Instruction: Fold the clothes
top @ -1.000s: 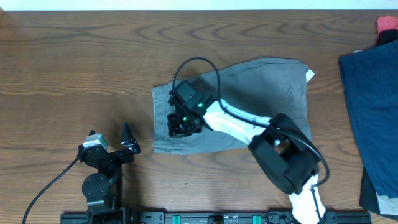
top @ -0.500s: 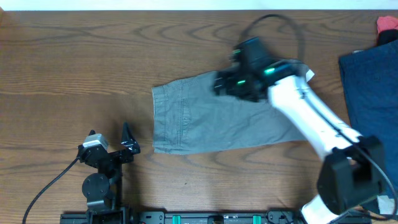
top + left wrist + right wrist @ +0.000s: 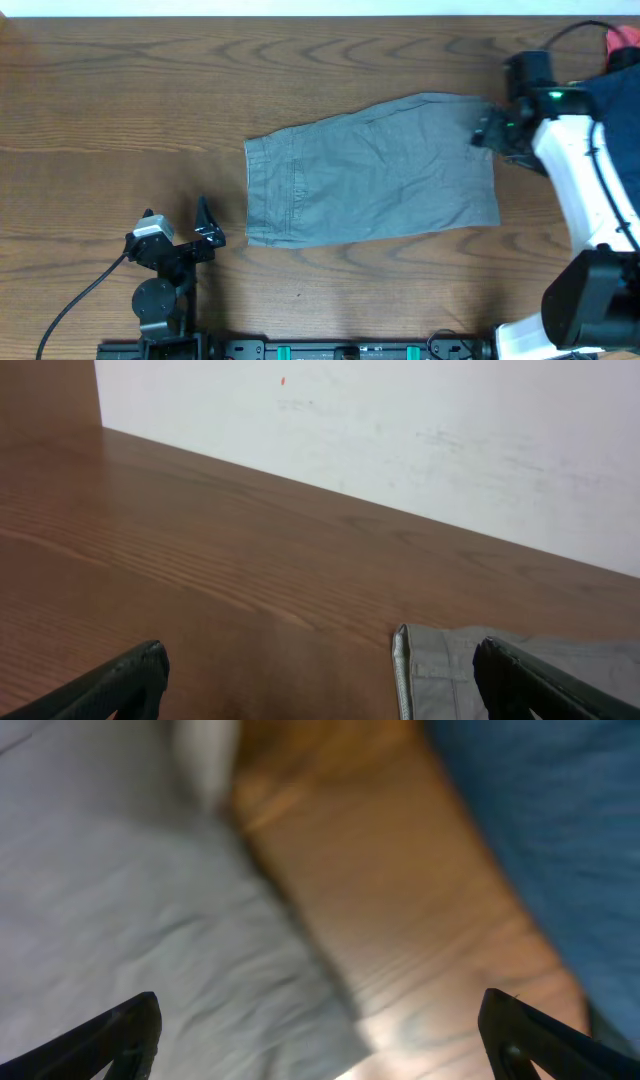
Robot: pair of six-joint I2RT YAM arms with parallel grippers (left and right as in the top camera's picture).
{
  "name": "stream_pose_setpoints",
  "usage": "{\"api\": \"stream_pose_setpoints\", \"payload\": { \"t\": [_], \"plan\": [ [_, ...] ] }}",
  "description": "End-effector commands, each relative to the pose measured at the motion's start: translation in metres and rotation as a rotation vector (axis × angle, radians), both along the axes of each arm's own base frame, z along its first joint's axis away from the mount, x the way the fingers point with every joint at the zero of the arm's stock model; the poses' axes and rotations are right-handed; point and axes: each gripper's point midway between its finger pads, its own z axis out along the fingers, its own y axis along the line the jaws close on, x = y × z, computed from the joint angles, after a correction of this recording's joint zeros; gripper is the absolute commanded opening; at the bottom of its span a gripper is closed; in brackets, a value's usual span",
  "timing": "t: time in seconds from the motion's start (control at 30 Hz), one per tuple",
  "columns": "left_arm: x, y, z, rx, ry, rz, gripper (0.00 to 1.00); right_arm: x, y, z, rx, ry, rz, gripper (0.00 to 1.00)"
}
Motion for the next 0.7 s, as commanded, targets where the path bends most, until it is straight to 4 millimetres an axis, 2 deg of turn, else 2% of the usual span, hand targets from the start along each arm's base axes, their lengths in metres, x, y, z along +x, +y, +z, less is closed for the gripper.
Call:
{"api": "stream_pose_setpoints", "payload": {
  "t": [0.0,0.13,0.27,0.67],
  "plan": [
    [-0.001,0.003,-0.016,0.009,0.048,0.012,0.98,-0.010,-0.041,0.008,-0.062,-0.007,-0.089,0.99],
    [-0.001,0.003,-0.016,0.009,0.048,0.012,0.98,-0.021,-0.071,0.008,-0.061,-0.001,-0.179,0.99],
    [-0.001,0.003,-0.016,0.009,0.048,0.012,0.98,-0.030,-0.087,0.008,-0.059,0.004,-0.231,0.99],
    [-0.001,0.003,-0.016,0.008,0.048,0.012,0.98,-0.028,-0.083,0.005,-0.013,-0.004,-0.227,0.99]
  ]
}}
